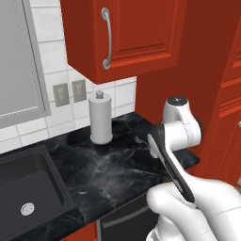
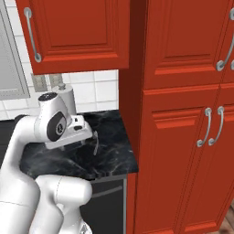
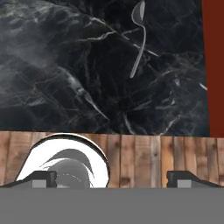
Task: Take the fork and place it on the left side of the plate. Then take the spoon and place it on the right side of the plate. Make sure they're directly next to the plate.
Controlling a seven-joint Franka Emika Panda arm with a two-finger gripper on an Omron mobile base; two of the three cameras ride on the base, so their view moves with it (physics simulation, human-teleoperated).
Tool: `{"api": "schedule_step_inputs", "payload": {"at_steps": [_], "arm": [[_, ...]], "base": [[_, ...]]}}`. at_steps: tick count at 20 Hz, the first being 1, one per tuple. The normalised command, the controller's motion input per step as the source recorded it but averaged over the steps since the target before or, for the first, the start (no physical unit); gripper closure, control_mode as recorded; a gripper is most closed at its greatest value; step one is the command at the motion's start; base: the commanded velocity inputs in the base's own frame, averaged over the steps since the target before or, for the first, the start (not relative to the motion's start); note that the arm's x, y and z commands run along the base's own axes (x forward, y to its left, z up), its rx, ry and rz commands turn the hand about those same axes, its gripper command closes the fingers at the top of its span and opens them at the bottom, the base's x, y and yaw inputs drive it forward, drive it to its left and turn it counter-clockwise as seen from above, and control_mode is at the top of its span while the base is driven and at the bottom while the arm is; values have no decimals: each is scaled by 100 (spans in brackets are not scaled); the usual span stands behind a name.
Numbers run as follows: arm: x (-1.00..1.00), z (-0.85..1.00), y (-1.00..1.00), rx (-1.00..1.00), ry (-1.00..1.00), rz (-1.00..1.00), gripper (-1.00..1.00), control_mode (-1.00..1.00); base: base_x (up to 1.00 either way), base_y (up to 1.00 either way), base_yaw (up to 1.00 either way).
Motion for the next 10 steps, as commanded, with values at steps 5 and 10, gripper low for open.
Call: {"api": "schedule_step_inputs", "payload": {"at_steps": [5,10], "arm": [[86,-17,-16,1,1,-2,-100,-100],[85,-39,0,0,6,-6,-100,-100]], "base": [[0,0,0],[0,0,0]]}}
